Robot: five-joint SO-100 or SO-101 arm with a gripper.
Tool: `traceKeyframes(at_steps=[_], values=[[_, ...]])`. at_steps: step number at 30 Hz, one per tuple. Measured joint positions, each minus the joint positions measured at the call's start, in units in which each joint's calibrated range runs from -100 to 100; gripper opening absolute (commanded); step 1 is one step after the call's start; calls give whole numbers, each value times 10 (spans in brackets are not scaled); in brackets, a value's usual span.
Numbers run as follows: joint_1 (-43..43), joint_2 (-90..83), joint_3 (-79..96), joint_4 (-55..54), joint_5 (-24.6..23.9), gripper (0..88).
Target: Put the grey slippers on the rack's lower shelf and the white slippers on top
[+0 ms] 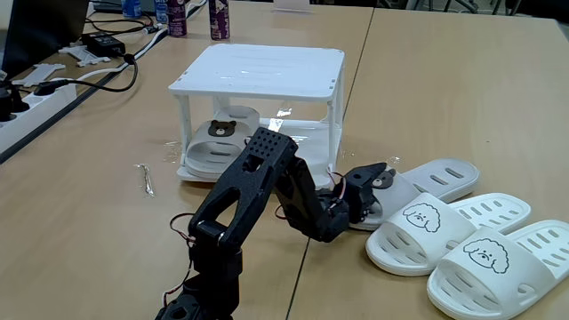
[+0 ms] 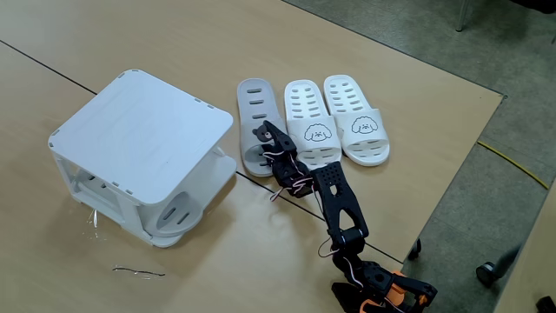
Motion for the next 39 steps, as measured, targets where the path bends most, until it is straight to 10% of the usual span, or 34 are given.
traceKeyframes(at_steps=[7,11,28,39], values=[[1,21,-98,81,0,241],[1,45,-128,91,0,0],[1,-95,-73,224,0,7],[1,-435,285,230,0,7]])
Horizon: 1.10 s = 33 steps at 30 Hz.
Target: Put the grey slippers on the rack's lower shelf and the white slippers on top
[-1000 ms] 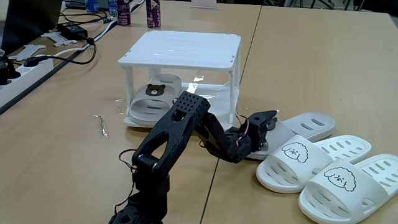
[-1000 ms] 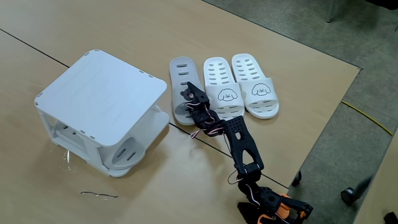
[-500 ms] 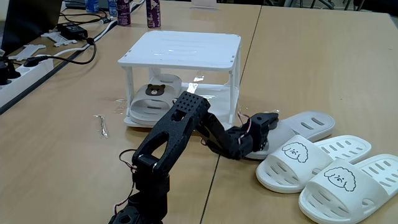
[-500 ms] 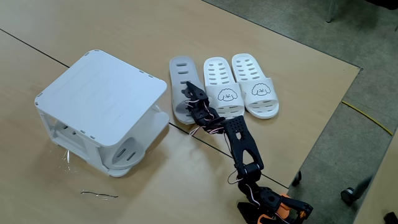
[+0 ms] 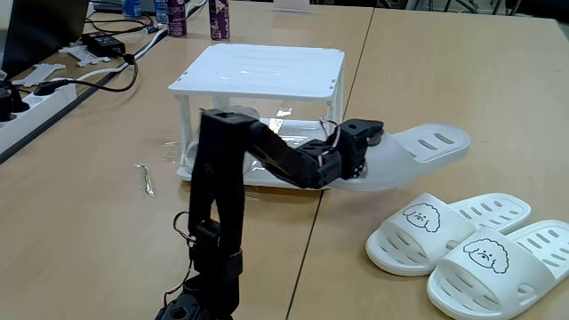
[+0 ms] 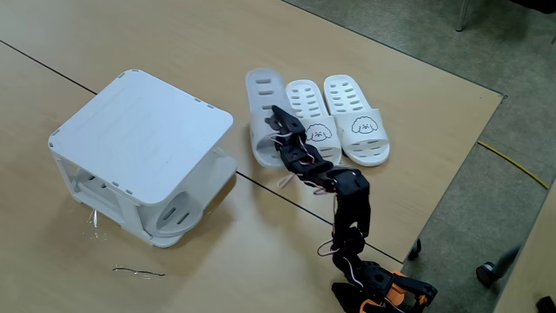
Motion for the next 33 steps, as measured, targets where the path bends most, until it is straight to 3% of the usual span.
traceKeyframes(at_steps=[16,21,33], values=[[0,-465,528,0,0,7],[-19,-487,536,1,0,7],[-181,-436,536,1,0,7]])
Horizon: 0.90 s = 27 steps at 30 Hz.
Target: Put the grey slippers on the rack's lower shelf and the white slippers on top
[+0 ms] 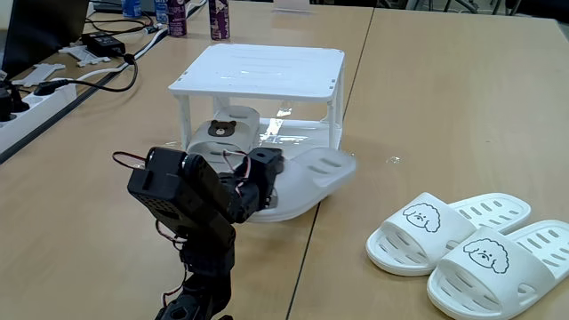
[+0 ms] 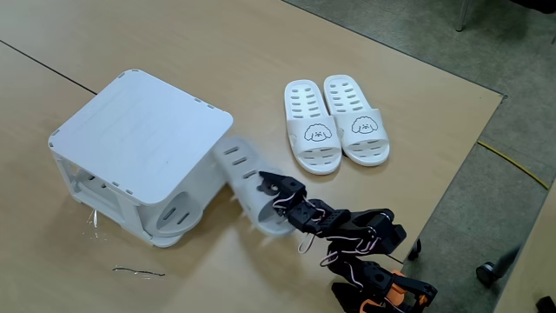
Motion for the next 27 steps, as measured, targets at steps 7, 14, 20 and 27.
traceKeyframes(at_steps=[7,14,20,27], values=[[-88,0,0,-19,0,7],[-111,36,-13,-19,0,7],[-97,172,-190,-19,0,7],[-96,327,-373,-19,0,7]])
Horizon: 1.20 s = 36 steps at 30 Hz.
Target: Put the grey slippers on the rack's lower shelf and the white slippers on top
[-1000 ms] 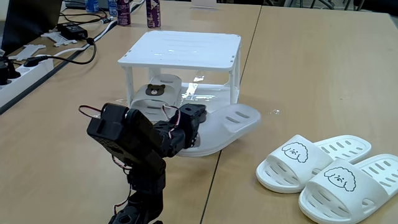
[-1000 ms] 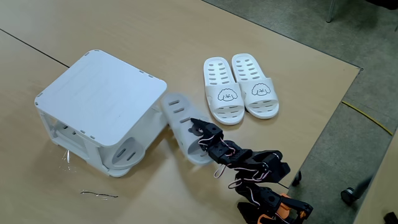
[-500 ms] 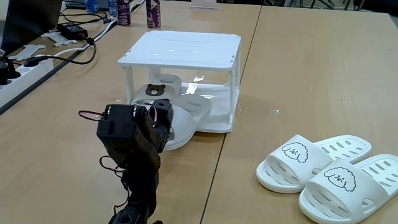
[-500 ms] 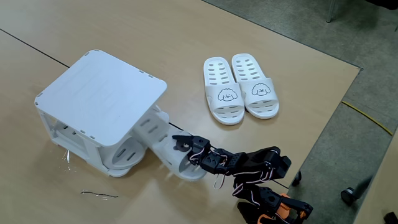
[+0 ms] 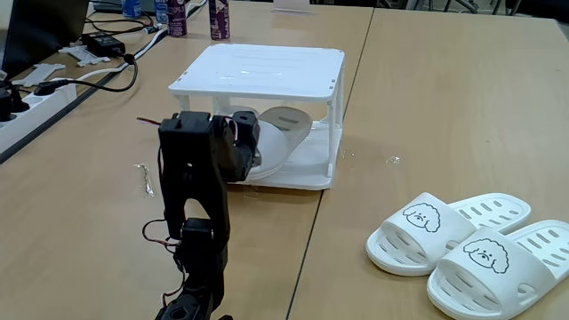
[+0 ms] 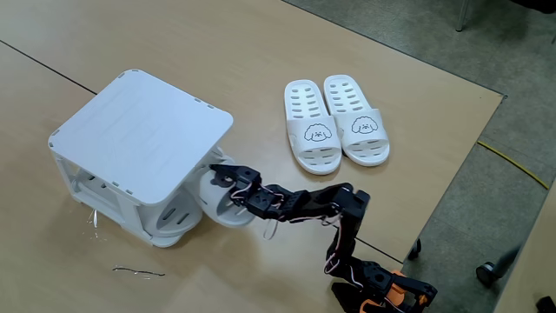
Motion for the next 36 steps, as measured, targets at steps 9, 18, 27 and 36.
traceKeyframes(at_steps=[9,18,27,36], values=[[10,215,-258,6,0,7],[34,363,-522,134,0,7],[30,459,-694,203,0,7],[57,466,-696,204,0,218]])
